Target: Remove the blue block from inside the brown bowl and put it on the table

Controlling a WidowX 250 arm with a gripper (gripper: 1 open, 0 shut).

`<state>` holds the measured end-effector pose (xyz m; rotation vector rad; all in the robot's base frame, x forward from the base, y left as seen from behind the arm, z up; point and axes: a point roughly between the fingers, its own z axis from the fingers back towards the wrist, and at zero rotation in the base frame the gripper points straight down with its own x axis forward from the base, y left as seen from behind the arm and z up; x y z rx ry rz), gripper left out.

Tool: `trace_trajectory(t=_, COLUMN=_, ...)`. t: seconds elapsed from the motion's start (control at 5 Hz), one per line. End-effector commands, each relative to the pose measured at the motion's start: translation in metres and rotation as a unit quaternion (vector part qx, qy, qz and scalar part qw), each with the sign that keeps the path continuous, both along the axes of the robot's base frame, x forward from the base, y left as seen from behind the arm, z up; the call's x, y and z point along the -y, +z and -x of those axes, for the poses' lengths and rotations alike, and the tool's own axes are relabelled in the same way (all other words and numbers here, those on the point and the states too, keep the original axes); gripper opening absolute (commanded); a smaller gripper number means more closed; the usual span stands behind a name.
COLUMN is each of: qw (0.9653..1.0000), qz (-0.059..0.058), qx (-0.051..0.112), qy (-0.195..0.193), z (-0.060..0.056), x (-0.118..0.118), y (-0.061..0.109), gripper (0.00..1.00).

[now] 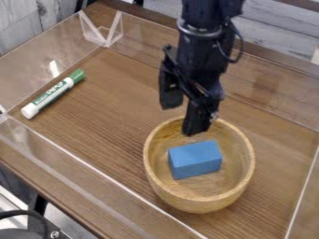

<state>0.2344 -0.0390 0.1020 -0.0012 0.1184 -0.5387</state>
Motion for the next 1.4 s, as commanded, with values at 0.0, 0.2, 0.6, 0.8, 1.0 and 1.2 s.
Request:
trace_trajectory(t=0.0, qw=0.9985, qz=0.003, qx=0.038, qy=-0.040, z=0.001, x=0.006, y=0.006, gripper=1.00)
trace_trajectory(t=0.2, qw=0.9974, qz=0.003, qx=0.046, qy=-0.056, z=0.002, x=0.008, y=-0.002, gripper=1.00)
trace_trajectory(t=0.6, qw=0.9941, qz=0.008, qx=0.056, qy=-0.093, z=0.001, x=0.012, y=-0.017, gripper=1.00)
trace_trajectory(t=0.8, qw=0.9929, qz=0.011, qx=0.060, qy=-0.103, z=0.001, x=0.013, y=-0.022, gripper=1.00)
trace_trajectory(t=1.0, qw=0.9918, qz=0.015, qx=0.063, qy=-0.110, z=0.001, x=0.014, y=-0.028, gripper=1.00)
trace_trajectory(t=1.2, qw=0.9912, qz=0.019, qx=0.066, qy=-0.113, z=0.001, x=0.015, y=-0.033, gripper=1.00)
